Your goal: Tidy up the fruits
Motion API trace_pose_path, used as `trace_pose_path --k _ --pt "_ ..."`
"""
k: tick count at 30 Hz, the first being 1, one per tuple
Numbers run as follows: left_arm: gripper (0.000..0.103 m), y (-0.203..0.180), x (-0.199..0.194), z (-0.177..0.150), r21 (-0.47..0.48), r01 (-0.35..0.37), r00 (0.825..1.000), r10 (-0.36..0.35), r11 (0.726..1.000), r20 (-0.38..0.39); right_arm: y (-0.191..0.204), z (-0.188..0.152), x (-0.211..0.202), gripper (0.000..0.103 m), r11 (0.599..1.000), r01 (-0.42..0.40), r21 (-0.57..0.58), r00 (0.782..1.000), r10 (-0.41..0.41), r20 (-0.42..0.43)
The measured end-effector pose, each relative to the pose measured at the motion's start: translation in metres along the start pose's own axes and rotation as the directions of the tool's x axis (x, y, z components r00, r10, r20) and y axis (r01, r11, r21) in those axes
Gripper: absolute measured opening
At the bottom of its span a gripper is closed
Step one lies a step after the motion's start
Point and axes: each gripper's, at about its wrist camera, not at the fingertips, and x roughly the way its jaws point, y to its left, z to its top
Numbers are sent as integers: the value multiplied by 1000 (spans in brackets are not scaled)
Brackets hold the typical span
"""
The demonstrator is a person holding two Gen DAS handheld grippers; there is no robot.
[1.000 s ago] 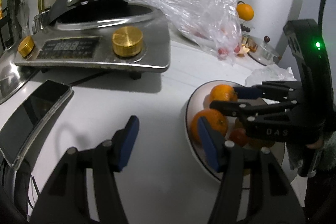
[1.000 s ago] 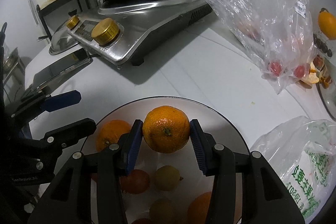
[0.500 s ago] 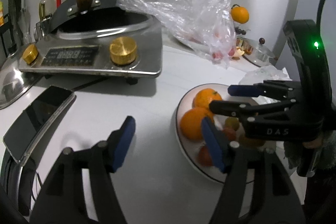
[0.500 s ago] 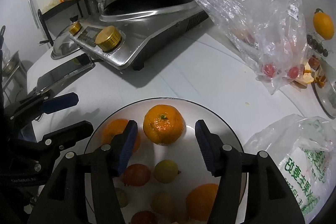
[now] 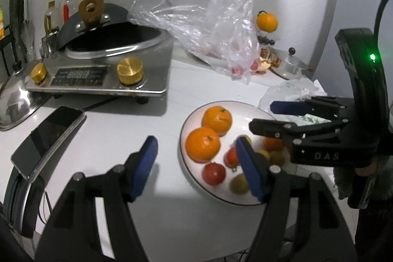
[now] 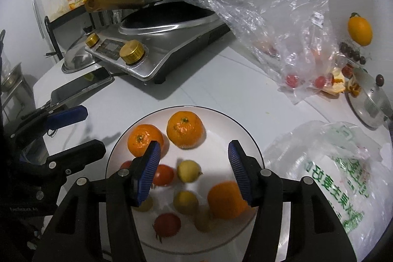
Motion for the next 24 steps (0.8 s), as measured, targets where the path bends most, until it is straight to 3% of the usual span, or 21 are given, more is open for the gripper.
trace_pose_path --k 24 --pt "68 -73 -63 -14 81 37 997 -42 996 67 -18 -57 -102 60 993 99 57 990 -104 96"
